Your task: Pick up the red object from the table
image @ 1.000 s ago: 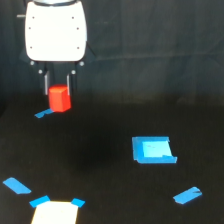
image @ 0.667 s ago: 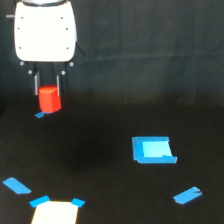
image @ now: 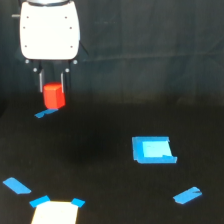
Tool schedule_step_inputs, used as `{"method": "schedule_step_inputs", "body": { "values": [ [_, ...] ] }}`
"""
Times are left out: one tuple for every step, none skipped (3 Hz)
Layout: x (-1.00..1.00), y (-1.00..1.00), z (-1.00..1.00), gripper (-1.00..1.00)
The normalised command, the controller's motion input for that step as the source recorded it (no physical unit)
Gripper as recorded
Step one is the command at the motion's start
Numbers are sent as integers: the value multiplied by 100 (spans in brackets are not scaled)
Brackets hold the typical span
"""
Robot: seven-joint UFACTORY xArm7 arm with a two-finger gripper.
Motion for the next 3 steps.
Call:
{"method": "schedule_step_inputs", "body": {
  "values": [
    [10,65,100,-98],
    [38,51,96,-100],
    [29,47,95,-100]
  ]
}}
